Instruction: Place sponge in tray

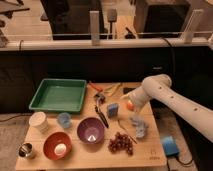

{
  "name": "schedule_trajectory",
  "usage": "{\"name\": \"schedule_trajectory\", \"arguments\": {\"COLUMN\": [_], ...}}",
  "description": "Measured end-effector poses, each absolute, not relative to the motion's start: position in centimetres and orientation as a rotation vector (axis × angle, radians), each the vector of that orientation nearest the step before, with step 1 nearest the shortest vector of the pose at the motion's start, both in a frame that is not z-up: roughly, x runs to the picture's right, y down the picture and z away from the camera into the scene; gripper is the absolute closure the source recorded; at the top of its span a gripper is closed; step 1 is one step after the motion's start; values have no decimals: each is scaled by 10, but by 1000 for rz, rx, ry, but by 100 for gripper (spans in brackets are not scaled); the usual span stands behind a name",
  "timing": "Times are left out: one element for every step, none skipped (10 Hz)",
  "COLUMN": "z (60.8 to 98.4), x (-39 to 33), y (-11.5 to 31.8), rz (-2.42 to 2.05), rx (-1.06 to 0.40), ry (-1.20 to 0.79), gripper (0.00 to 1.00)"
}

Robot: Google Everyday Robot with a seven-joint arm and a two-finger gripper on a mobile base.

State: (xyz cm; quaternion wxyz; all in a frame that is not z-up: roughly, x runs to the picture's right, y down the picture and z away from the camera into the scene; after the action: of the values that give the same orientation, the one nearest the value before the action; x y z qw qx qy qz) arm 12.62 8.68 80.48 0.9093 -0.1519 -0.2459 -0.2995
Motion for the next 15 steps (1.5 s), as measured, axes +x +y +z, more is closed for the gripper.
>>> {"name": "schedule_trajectory", "arguments": {"z": [803, 802, 801, 801, 804, 808, 813, 814, 817, 821, 824, 829, 834, 838, 844], "x": [116, 107, 89, 78, 74, 71, 70, 68, 66, 60, 57, 53, 48, 45, 42], "y": [86, 89, 97, 103, 107, 111, 115, 114, 114, 113, 112, 113, 114, 115, 117], "rz": [-607, -606, -613, -618, -620, -620, -616, -613, -611, -612, -611, -612, -614, -617, -622], "rx": [-324, -338, -366, -384, -400, -411, -421, -421, -425, -428, -430, -435, -440, -443, -443], "ry": [-507, -506, -511, -514, -514, -520, -525, -525, -525, -527, -528, -531, -535, -537, -542], "gripper": [20, 20, 20, 20, 20, 20, 20, 20, 20, 20, 20, 20, 20, 20, 21]}}
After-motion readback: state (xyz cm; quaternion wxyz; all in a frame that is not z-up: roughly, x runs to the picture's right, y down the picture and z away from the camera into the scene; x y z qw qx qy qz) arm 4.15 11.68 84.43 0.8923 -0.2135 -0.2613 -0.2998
